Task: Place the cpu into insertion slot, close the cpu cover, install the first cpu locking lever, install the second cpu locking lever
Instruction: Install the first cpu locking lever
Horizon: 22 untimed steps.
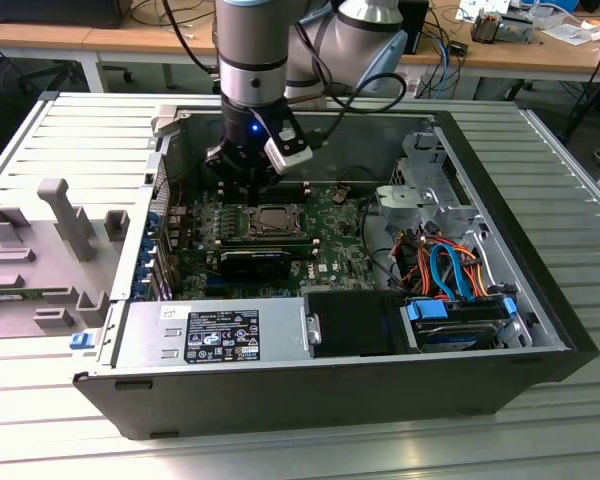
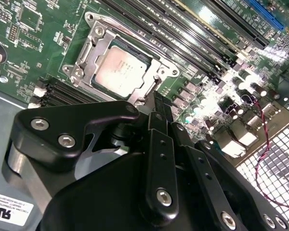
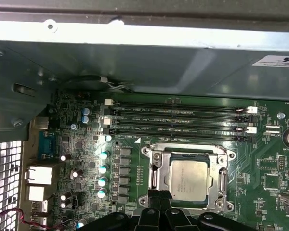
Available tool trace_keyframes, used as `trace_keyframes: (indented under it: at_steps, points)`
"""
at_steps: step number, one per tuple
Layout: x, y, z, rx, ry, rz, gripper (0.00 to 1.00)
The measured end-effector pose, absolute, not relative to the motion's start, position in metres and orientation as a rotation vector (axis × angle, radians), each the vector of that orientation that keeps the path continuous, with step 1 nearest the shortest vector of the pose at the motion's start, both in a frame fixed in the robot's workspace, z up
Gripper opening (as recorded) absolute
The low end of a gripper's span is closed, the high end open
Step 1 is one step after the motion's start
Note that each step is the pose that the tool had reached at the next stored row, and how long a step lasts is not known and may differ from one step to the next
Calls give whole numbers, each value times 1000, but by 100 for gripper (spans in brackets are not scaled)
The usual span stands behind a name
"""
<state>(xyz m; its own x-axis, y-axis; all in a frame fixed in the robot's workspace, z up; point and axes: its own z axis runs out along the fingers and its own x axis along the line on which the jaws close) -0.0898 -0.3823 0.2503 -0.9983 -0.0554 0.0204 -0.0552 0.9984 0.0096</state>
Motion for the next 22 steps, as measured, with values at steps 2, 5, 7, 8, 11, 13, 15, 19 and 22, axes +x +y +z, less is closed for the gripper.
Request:
trace_keyframes:
  at_steps: [2,5,7,8,11,13,15,19,22]
  points:
    - [-92,-382,250,86,-3120,-14,11]
    - [-94,-382,250,86,-3120,-14,11]
    - [-95,-382,250,86,-3120,-14,11]
    - [-96,-382,250,86,-3120,-14,11]
    - [-99,-382,250,86,-3120,-14,11]
    - [-101,-382,250,86,-3120,-14,11]
    - [-103,-382,250,86,-3120,-14,11]
    - [-106,-382,250,86,-3120,-14,11]
    - [-109,-382,250,86,-3120,-14,11]
